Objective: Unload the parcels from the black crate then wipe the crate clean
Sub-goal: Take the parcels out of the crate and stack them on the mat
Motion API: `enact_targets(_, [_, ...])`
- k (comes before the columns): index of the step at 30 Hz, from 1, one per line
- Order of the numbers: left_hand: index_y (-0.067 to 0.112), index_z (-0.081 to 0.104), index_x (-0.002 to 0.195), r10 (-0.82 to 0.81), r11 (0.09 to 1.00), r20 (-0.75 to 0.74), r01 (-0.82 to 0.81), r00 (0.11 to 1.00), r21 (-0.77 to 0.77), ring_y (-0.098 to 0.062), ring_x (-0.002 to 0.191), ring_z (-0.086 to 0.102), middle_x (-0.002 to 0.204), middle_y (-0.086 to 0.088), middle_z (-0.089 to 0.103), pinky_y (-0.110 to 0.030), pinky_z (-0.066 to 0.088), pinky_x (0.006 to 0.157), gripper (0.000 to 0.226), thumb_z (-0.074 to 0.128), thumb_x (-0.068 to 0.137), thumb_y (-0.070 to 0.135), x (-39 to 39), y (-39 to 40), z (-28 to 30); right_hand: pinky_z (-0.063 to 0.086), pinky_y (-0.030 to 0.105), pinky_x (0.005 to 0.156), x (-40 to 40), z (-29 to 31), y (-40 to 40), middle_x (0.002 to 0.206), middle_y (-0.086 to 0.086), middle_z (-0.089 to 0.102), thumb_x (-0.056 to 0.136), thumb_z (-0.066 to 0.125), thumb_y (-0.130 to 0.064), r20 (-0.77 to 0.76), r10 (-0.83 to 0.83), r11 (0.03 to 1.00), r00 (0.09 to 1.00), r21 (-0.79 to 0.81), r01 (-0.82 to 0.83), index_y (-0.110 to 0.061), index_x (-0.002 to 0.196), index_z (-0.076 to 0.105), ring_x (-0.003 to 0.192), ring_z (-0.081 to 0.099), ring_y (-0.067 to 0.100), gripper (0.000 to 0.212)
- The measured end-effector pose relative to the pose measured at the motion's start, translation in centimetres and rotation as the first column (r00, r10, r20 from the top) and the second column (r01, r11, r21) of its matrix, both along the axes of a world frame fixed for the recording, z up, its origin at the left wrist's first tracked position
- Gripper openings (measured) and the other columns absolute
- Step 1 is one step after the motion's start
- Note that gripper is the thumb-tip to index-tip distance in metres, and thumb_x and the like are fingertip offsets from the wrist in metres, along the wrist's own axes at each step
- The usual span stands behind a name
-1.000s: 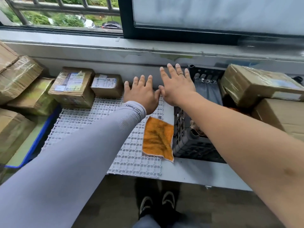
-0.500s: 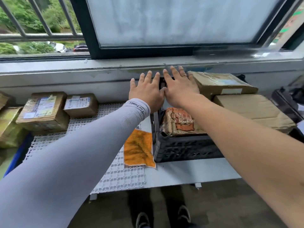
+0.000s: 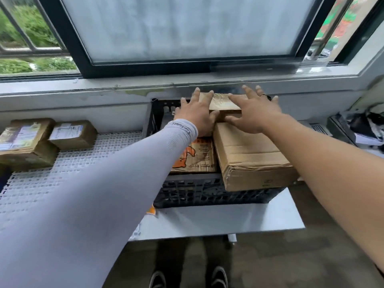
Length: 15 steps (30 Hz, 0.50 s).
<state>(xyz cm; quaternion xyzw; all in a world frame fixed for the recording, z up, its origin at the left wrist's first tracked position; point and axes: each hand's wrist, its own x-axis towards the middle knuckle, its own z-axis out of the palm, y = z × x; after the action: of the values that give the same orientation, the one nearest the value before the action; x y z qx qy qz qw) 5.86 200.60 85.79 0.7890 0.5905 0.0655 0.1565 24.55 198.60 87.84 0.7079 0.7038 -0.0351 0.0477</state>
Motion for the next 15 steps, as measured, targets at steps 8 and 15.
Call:
enact_targets(8, [0.045, 0.013, 0.162, -0.003, 0.996, -0.098, -0.006, 0.995, -0.090, -0.048, 0.153, 0.021, 0.174, -0.004, -0.004, -0.057, 0.024, 0.124, 0.072, 0.049, 0.102, 0.057, 2.5, 1.7, -1.5, 0.026, 0.063, 0.120, 4.0, -2.2, 1.3, 0.172, -0.003, 0.009, 0.084, 0.040, -0.088, -0.131, 0.098, 0.994, 0.986, -0.032, -0.103, -0.053, 0.157, 0.021, 0.157, 0.011, 0.033, 0.083])
enact_targets(15, [0.038, 0.017, 0.163, -0.031, 0.998, -0.292, 0.047, 0.956, 0.050, -0.042, 0.150, 0.031, 0.171, -0.010, 0.019, -0.058, 0.007, 0.126, 0.062, 0.029, 0.106, 0.059, 3.0, 1.6, -1.8, 0.026, 0.063, 0.119, 4.9, -4.3, 3.6, 0.171, -0.004, 0.017, 0.058, 0.016, -0.108, -0.222, 0.101, 0.993, 0.970, -0.040, -0.112, -0.054, 0.157, 0.015, 0.156, 0.016, 0.029, 0.112])
